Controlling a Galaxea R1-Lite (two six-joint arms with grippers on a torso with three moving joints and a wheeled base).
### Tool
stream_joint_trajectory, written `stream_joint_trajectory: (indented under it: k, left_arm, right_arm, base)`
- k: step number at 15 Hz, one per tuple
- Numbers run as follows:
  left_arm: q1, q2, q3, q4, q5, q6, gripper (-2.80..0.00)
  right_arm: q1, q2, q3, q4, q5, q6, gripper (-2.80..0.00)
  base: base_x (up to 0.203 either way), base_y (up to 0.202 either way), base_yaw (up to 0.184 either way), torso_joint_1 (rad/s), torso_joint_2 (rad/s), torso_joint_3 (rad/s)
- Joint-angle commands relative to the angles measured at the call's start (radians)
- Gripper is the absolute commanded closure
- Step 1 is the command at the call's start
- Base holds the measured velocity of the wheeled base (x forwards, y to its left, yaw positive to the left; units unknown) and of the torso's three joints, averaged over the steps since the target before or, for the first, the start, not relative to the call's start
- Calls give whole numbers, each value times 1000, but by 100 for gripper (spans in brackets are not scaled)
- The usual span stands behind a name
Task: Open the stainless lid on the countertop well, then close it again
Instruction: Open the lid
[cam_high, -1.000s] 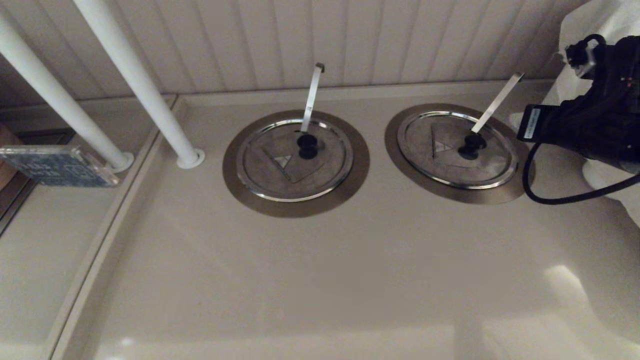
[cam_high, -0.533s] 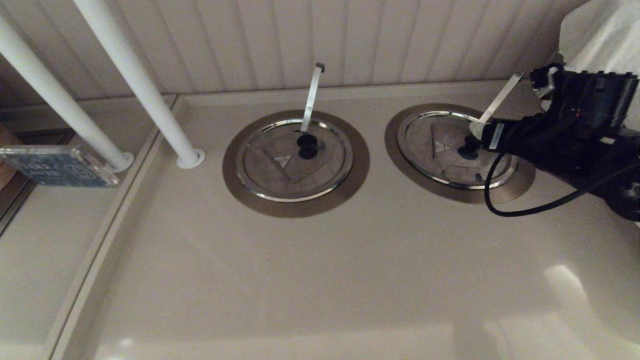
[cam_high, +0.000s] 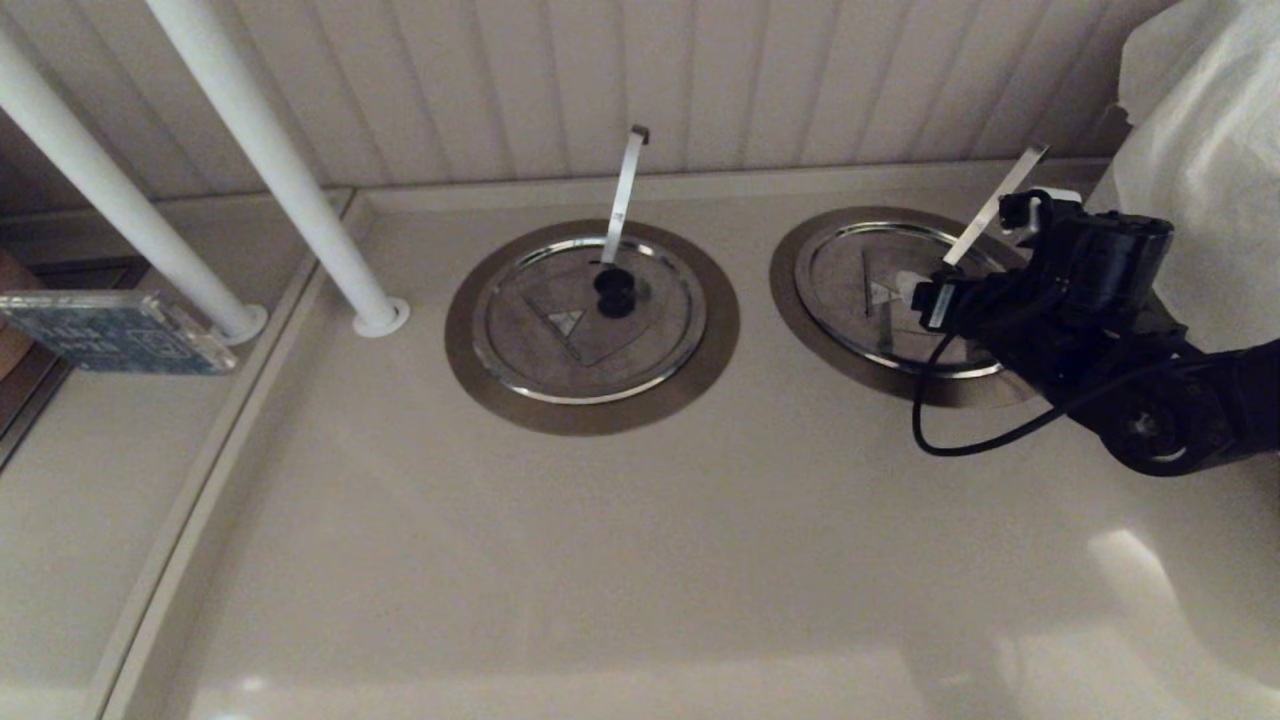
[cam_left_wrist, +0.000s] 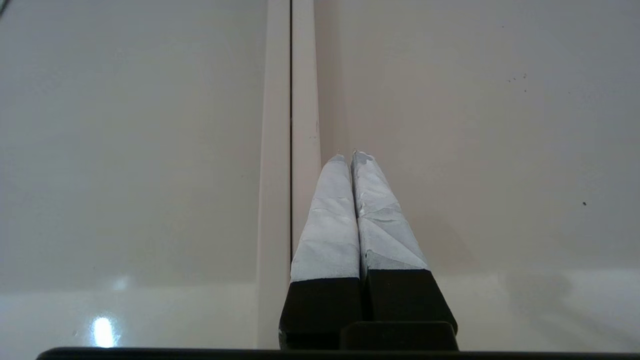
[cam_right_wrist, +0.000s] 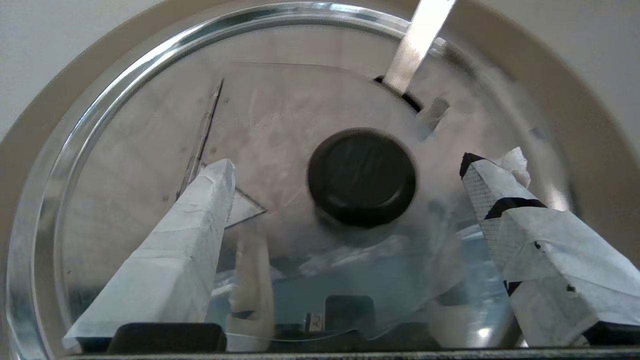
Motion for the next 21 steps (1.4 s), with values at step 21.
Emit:
stream_joint_trajectory:
  k: [21]
  left_arm:
    - [0,-2,0,0,0,0,0]
  right_arm:
    - [64,9,-35,-53,-19,8,-280]
  base:
    - [0,0,0,0,0,0]
